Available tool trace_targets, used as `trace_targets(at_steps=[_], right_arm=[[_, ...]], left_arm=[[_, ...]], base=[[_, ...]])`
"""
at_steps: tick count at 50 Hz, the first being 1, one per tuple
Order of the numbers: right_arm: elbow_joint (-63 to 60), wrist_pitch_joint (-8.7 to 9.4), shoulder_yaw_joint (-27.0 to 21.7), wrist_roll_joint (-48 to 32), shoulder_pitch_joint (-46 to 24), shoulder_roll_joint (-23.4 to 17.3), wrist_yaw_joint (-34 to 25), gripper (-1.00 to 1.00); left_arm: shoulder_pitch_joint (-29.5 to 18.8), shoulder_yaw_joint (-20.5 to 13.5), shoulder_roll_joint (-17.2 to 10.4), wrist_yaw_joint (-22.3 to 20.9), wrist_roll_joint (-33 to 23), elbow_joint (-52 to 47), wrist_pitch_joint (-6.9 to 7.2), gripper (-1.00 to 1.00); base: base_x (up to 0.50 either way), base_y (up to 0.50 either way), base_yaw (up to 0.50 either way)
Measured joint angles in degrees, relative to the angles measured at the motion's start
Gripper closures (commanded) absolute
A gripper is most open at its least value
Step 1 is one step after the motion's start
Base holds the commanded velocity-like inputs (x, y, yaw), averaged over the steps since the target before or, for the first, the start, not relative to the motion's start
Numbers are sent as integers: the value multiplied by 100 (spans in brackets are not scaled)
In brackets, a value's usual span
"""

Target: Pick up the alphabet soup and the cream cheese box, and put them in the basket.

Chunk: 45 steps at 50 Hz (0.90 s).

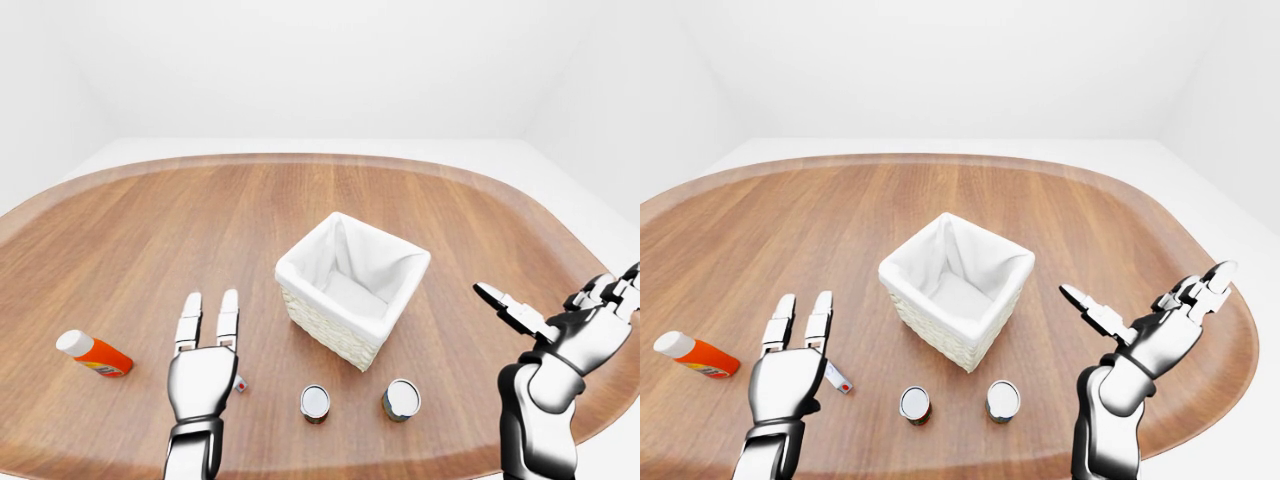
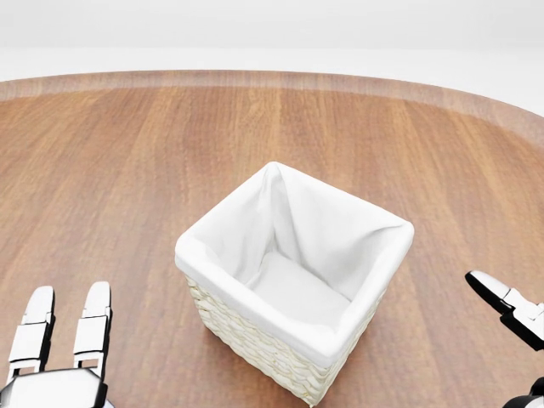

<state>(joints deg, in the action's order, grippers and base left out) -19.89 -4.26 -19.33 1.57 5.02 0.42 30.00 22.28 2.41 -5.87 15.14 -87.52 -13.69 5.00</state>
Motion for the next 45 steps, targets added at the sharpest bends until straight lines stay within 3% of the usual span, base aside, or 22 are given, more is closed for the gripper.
trace_targets(at_steps=[21,45], right_arm=[[-37,2,2,-31,16,13,0,-100],[29,-36,13,-55,-1,1,0,-100]], left_arm=[[55,45,-157,193,46,798,-158,-100],[-531,177,-338,686,403,2491,-82,-100]], base=[[0,0,0],[0,0,0]])
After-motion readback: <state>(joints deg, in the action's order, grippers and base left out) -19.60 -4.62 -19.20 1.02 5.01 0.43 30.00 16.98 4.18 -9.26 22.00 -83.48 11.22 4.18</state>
